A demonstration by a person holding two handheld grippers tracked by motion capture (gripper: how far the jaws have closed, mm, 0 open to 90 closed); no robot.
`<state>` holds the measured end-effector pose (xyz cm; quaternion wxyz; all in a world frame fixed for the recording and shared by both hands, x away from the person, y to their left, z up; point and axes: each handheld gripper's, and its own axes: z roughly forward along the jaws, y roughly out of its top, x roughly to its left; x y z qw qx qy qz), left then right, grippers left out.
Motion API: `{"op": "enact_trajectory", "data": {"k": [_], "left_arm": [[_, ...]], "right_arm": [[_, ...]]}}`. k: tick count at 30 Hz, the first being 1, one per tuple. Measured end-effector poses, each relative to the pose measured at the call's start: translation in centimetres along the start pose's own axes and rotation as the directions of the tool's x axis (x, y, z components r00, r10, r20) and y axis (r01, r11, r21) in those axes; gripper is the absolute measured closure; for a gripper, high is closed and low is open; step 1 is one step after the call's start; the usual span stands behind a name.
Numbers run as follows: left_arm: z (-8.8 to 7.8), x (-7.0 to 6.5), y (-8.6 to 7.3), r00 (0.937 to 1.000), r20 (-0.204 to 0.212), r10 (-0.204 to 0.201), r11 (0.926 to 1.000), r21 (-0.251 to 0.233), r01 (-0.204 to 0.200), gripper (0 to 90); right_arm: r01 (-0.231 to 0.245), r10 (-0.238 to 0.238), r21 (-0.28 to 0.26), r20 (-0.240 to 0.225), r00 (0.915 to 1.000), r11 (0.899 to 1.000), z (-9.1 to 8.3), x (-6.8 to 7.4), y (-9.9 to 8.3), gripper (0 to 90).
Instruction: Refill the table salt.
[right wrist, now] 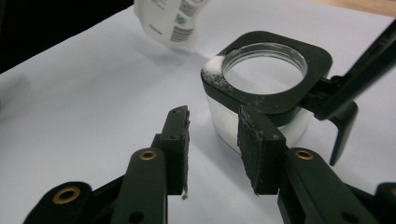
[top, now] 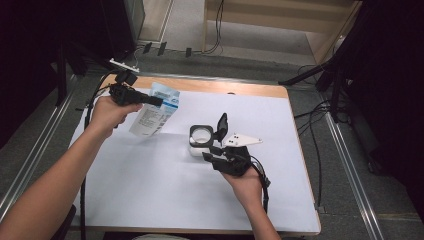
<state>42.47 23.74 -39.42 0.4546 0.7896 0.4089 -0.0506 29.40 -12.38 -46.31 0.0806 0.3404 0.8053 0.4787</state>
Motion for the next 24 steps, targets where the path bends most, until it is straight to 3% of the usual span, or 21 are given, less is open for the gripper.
{"op": "enact_trajectory", "data": {"k": [2,6,15,18,24], "left_arm": [[-0.4,0.6,-0.6,0.9994,0.024,-0.026,0.9994,-0.02,0.027,90.0],[-1.3,1.0,-1.2,0.9988,0.026,-0.042,0.9984,-0.036,0.043,90.0],[-2.7,1.2,-2.6,0.9992,0.013,-0.038,0.9991,-0.02,0.038,89.3],[-3.3,1.2,-3.1,0.9996,-0.024,-0.017,0.9997,-0.016,0.016,89.1],[-4.1,1.8,-4.3,0.9998,-0.009,-0.018,0.9995,-0.026,0.018,88.8]], "right_arm": [[-0.007,0.007,-0.001,0.003,1.0,1.0,-0.1,-0.1,-0.1,65.1],[-0.008,0.008,-0.001,0.006,1.0,1.0,-0.3,-0.3,-0.2,65.1],[0.005,-0.005,0.004,0.018,0.9998,1.0,-0.9,-0.9,-0.3,65.1],[0.009,-0.01,0.01,0.023,0.9997,1.0,-1.2,-1.3,-0.4,65.1],[0.014,-0.014,0.017,0.034,0.9993,1.0,-1.7,-2.0,-0.5,64.7]]}}
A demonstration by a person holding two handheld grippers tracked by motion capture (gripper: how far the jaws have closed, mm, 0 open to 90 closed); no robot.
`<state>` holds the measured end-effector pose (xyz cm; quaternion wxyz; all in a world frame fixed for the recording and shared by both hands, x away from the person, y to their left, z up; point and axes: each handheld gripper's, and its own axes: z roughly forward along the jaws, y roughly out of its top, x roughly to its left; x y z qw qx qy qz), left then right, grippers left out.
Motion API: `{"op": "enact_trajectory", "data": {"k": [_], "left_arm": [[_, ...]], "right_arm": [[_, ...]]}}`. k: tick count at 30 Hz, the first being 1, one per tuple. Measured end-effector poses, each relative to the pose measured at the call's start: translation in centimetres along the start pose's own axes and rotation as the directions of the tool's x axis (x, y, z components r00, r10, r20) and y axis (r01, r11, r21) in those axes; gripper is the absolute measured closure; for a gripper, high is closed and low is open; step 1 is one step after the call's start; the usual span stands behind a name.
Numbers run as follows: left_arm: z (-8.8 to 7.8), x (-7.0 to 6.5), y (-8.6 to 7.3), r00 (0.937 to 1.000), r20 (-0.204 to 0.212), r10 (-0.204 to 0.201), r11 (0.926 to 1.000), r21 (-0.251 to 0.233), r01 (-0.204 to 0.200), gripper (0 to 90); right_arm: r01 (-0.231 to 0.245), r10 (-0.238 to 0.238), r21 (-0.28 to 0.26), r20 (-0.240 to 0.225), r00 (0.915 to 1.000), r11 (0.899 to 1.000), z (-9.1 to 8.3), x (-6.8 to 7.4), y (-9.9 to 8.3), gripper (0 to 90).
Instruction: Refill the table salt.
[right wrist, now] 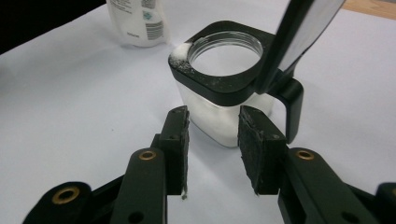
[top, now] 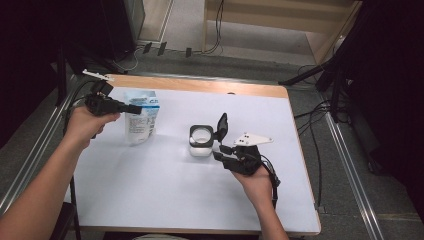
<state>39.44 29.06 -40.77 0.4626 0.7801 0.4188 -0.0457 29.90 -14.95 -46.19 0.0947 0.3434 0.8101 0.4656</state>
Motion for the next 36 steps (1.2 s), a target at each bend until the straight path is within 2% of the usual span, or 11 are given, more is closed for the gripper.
{"op": "enact_trajectory", "data": {"k": [3,5,7,12,14,18,22,25,30,32,36], "left_arm": [[-0.5,0.1,-0.4,0.9997,-0.019,0.016,0.9998,0.011,-0.016,88.3],[-0.9,-0.1,-0.6,0.9972,-0.06,0.046,0.9987,0.027,-0.044,87.4],[-1.2,-0.2,-0.9,0.9949,-0.075,0.067,0.997,0.043,-0.064,87.1],[-1.3,-0.1,-1.4,0.9948,-0.063,0.08,0.9968,0.011,-0.079,85.1],[-1.3,-0.1,-1.4,0.9956,-0.056,0.075,0.9971,0.017,-0.074,81.3],[-1.5,-0.1,-1.7,0.9961,-0.048,0.074,0.9972,0.013,-0.074,68.6],[-1.5,-0.5,-2.0,0.9934,-0.076,0.086,0.9963,0.014,-0.085,58.5],[-1.7,-0.7,-2.0,0.9926,-0.075,0.096,0.9954,0.001,-0.096,49.8],[-2.0,-1.4,-2.4,0.99,-0.085,0.112,0.9935,-0.006,-0.113,47.0],[-2.0,-1.4,-2.8,0.991,-0.084,0.104,0.9944,-0.007,-0.105,46.3],[-1.9,-1.4,-3.5,0.989,-0.103,0.106,0.9943,0.002,-0.107,45.3]], "right_arm": [[-0.004,0.004,0.003,0.006,1.0,1.0,-0.2,-0.2,-0.1,64.5],[-0.007,0.007,0.003,0.008,0.9999,1.0,-0.3,-0.4,-0.1,64.5],[-0.011,0.011,0.004,0.01,0.9999,1.0,-0.3,-0.6,-0.1,64.4],[-0.021,0.02,0.007,0.017,0.9996,1.0,-0.5,-1.0,-0.2,64.1],[-0.025,0.025,0.009,0.018,0.9995,1.0,-0.5,-1.1,-0.2,64.0],[-0.019,0.018,0.019,0.018,0.9997,1.0,-0.6,-1.3,-0.2,63.9],[-0.024,0.023,0.023,0.023,0.9995,0.999,-0.8,-1.7,-0.1,63.8],[-0.025,0.025,0.02,0.023,0.9994,0.999,-1.0,-2.0,-0.1,63.8],[-0.034,0.033,0.016,0.03,0.999,0.999,-1.3,-2.6,0.1,63.8],[-0.04,0.04,0.014,0.032,0.9987,0.999,-1.4,-2.9,0.1,63.8],[-0.056,0.056,0.016,0.036,0.9978,0.998,-1.4,-3.4,0.2,63.9]]}}
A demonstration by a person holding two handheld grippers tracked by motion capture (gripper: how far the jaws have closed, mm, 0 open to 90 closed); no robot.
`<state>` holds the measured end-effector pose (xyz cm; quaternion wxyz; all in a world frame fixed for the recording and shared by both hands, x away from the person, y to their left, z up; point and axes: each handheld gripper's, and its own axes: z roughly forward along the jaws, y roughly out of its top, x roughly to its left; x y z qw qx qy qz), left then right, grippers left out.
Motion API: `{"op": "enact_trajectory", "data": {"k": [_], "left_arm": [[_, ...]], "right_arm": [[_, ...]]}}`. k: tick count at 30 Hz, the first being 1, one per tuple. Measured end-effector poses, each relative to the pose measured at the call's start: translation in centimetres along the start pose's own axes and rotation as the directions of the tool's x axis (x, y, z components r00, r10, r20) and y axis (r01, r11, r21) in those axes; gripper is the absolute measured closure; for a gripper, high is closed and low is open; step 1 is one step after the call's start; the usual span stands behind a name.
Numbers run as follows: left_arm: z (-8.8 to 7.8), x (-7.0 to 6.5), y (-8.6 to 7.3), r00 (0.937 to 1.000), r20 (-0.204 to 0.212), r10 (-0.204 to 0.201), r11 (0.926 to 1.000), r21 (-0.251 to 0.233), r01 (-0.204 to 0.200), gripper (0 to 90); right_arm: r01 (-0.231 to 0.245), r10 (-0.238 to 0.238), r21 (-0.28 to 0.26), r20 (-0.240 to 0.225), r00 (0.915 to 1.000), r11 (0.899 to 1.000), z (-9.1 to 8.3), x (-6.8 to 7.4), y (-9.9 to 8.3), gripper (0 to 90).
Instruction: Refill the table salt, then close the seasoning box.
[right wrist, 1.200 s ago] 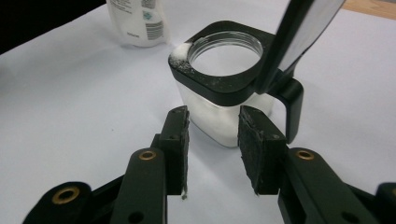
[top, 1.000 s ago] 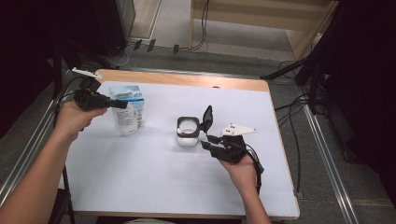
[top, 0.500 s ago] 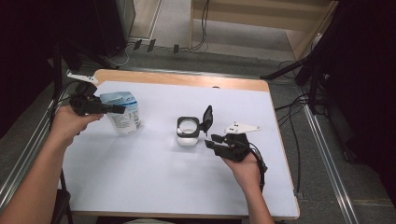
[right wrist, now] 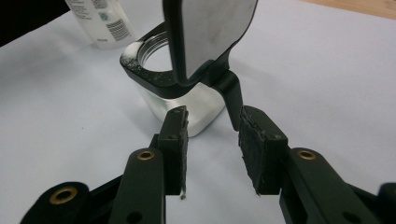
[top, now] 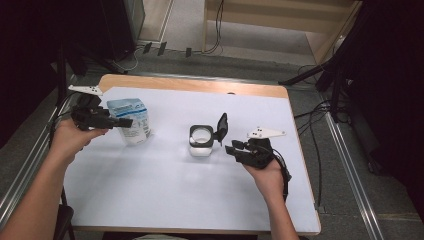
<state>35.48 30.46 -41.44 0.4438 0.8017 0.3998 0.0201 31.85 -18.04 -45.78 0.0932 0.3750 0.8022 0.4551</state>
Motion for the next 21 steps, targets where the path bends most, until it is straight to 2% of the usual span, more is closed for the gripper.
{"op": "enact_trajectory", "data": {"k": [4,8,10,13,17,21], "left_arm": [[-0.2,-0.2,-0.9,0.9999,-0.017,0.0,1.0,0.009,0.001,45.0],[-0.5,0.1,-1.8,0.9992,-0.021,-0.034,0.9993,-0.016,0.034,44.4],[-0.5,0.2,-2.1,0.999,-0.023,-0.037,0.9993,-0.002,0.037,44.2],[-0.4,0.2,-2.5,0.999,-0.028,-0.036,0.9993,-0.009,0.036,44.2],[-0.4,0.0,-3.3,0.9982,-0.052,-0.03,0.9995,0.005,0.03,44.8],[-0.5,0.2,-4.2,0.997,-0.054,-0.055,0.9985,0.0,0.056,44.8]], "right_arm": [[-0.005,0.005,-0.002,0.003,1.0,1.0,0.0,-0.4,0.2,64.0],[0.001,-0.001,-0.005,0.006,1.0,1.0,0.0,-0.7,0.4,64.3],[-0.007,0.007,-0.007,0.007,1.0,1.0,0.0,-0.8,0.5,64.4],[-0.009,0.009,-0.008,0.007,0.9999,1.0,0.2,-1.1,0.5,64.9],[-0.022,0.022,-0.008,0.007,0.9997,1.0,0.4,-1.3,0.6,65.5],[-0.025,0.025,-0.014,0.016,0.9996,1.0,0.8,-1.7,0.9,67.1]]}}
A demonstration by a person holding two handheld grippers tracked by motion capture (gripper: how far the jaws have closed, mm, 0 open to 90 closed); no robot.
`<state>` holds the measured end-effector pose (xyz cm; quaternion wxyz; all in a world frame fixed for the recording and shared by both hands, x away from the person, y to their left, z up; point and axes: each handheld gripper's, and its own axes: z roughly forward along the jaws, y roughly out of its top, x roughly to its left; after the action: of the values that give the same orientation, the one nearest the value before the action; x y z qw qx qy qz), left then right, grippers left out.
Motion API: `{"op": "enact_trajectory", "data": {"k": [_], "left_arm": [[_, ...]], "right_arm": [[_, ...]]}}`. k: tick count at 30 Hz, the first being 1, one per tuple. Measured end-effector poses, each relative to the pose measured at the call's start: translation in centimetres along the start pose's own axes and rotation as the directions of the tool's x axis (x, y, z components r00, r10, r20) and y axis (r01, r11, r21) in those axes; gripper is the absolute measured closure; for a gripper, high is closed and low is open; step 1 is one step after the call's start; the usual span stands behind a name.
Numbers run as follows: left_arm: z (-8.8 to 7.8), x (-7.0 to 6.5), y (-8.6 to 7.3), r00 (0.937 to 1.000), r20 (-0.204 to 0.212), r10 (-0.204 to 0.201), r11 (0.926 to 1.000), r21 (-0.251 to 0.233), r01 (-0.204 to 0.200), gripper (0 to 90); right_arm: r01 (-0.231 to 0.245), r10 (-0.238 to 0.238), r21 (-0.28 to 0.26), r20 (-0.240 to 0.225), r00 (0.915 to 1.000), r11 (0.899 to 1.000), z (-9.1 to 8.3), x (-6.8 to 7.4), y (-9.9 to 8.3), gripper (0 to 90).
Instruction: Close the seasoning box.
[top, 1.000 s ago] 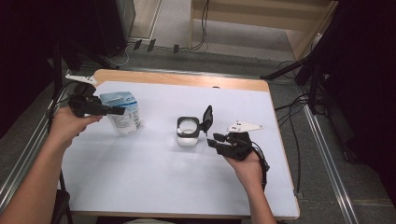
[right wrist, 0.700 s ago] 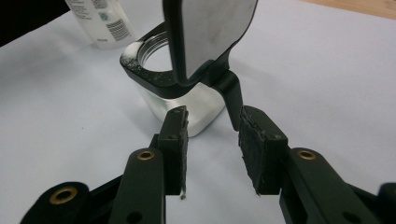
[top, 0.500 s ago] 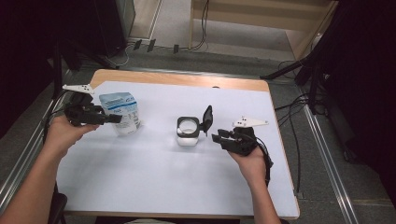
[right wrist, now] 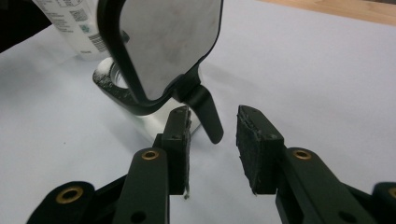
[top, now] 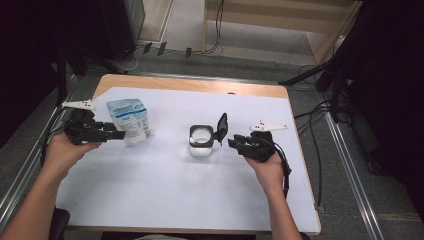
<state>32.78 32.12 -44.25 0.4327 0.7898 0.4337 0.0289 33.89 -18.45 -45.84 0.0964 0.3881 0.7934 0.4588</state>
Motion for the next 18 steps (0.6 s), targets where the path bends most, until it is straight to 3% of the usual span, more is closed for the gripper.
{"op": "enact_trajectory", "data": {"k": [5,12,18], "left_arm": [[0.0,0.3,-0.9,0.9998,-0.007,-0.016,0.9998,0.007,0.016,44.8],[0.4,0.5,-1.4,0.9997,-0.007,-0.024,0.9997,0.002,0.024,44.8],[0.9,0.2,-1.5,0.9998,-0.007,-0.019,0.9996,0.023,0.019,45.0]], "right_arm": [[-0.012,0.012,-0.003,0.003,0.9999,1.0,0.4,-0.2,0.5,72.6],[-0.035,0.034,-0.027,-0.016,0.9993,0.999,0.6,-0.5,1.8,87.0],[-0.042,0.041,-0.022,-0.023,0.9989,0.999,1.0,-0.9,2.9,90.0]]}}
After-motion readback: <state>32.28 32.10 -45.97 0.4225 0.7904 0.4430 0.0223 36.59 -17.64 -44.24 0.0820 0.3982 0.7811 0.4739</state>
